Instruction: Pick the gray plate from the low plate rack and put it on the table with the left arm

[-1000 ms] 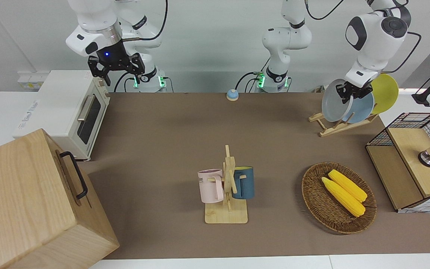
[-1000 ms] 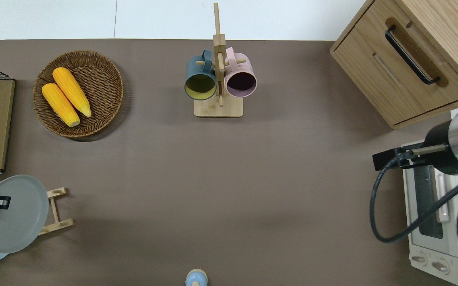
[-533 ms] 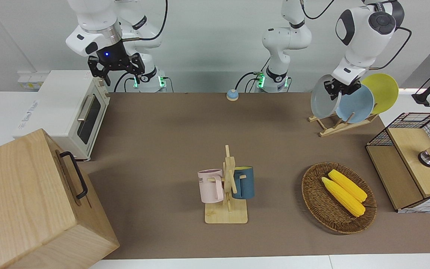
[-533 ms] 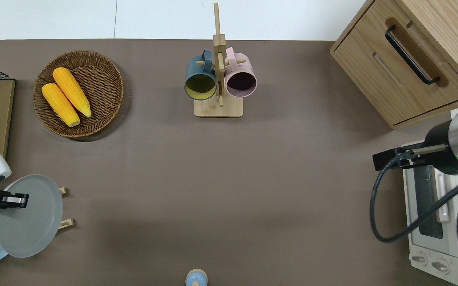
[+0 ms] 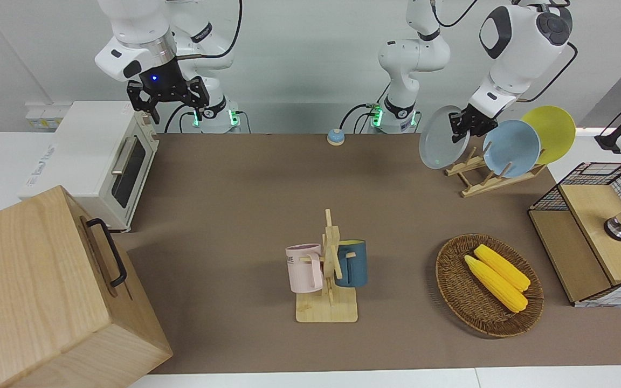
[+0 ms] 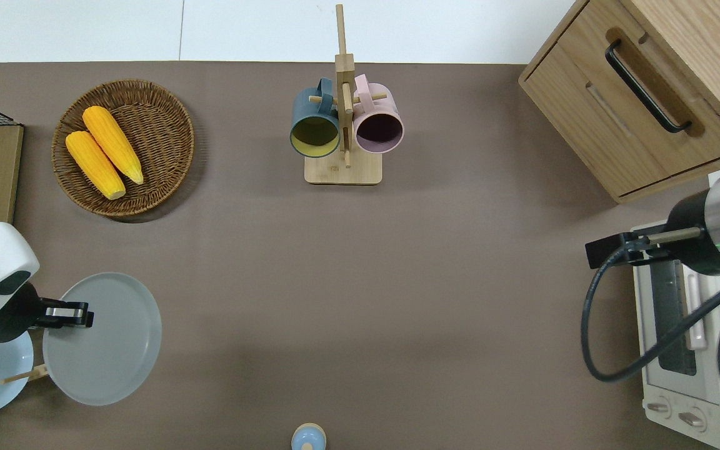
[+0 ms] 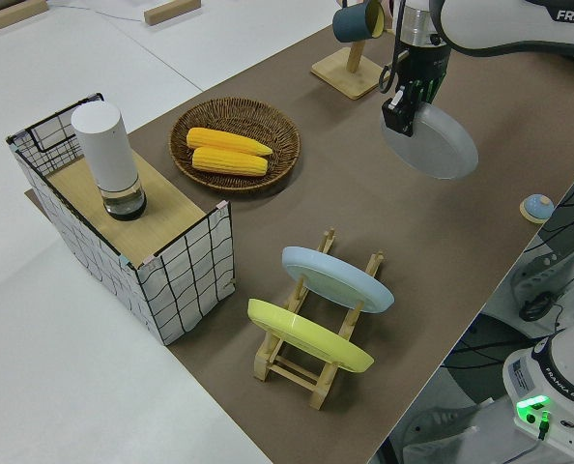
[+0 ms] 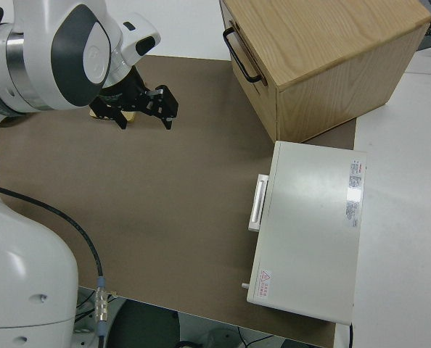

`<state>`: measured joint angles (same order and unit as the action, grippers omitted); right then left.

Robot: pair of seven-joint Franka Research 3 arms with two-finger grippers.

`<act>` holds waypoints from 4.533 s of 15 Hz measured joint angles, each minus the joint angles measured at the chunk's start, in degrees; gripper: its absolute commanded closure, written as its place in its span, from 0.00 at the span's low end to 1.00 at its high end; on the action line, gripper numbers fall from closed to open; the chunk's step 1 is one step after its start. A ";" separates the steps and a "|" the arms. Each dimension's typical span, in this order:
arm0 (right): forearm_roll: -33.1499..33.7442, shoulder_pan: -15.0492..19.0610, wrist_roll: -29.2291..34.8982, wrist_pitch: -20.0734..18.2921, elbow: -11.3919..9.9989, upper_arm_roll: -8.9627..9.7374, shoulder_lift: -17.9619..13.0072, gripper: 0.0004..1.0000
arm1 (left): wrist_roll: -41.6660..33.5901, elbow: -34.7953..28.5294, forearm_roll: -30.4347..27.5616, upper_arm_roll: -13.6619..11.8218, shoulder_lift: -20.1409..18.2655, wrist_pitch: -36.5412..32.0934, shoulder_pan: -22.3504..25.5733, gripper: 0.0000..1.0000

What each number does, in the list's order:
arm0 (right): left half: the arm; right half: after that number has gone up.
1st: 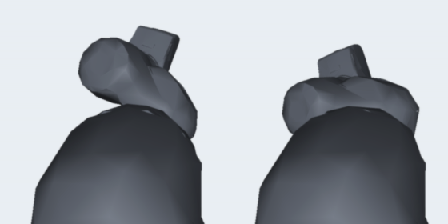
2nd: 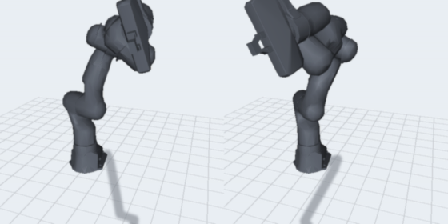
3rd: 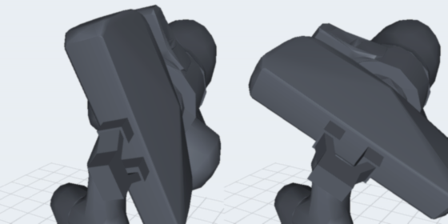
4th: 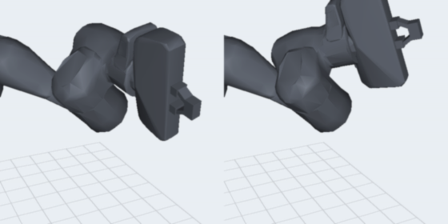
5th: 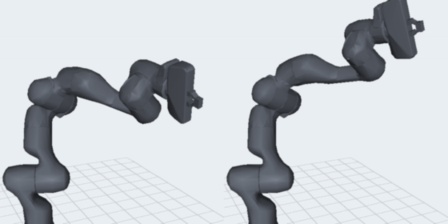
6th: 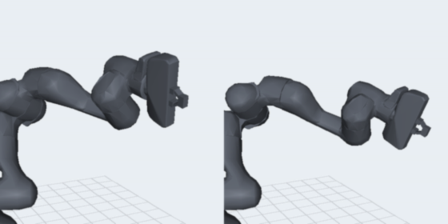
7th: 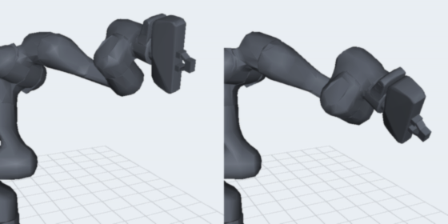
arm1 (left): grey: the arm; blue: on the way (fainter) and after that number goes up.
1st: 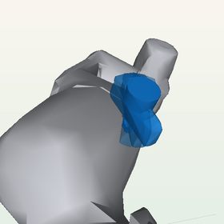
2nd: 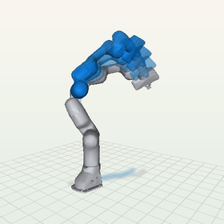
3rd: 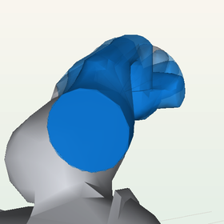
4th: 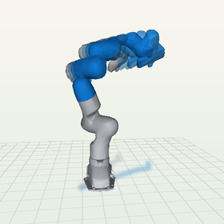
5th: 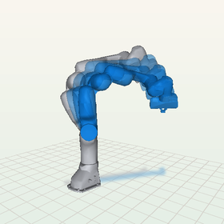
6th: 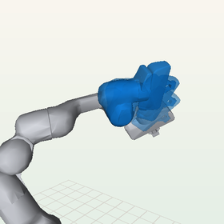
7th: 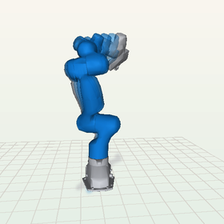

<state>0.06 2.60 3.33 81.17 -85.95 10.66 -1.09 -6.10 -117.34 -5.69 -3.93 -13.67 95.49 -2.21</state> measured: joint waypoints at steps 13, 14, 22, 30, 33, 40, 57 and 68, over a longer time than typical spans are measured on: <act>0.00 0.00 0.00 0.00 0.00 0.00 0.00 0.01 | -3.22 -5.33 -11.95 0.14 1.95 2.86 -1.77 1.00; 0.00 0.00 0.00 0.00 0.00 0.00 0.00 0.01 | -4.56 -5.90 -12.75 -0.05 2.16 3.22 -1.74 1.00; 0.00 0.00 0.00 0.00 0.00 0.00 0.00 0.01 | -13.60 -12.13 -18.55 -0.80 4.07 9.69 -1.27 1.00; 0.00 0.00 0.00 0.00 0.00 0.00 0.00 0.01 | -18.95 -17.60 -21.63 -0.80 4.65 15.41 -1.27 1.00; 0.00 0.00 0.00 0.00 0.00 0.00 0.00 0.01 | -20.40 -17.94 -21.66 -0.80 5.48 16.32 -1.27 1.00; 0.00 0.00 0.00 0.00 0.00 0.00 0.00 0.01 | -21.16 -18.00 -21.68 -0.73 7.12 17.90 -1.33 1.00; 0.00 0.00 0.00 0.00 0.00 0.00 0.00 0.01 | -23.56 -17.59 -21.70 -0.43 8.48 20.71 -1.42 0.01; 0.00 0.00 0.00 0.00 0.00 0.00 0.00 0.01 | -19.82 -9.65 -15.59 -0.80 8.39 20.90 -1.20 0.01</act>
<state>0.06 2.60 3.33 81.17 -85.95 10.66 -1.09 -25.93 -126.99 -21.28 -4.72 -5.27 116.39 -3.41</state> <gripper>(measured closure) 0.009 0.004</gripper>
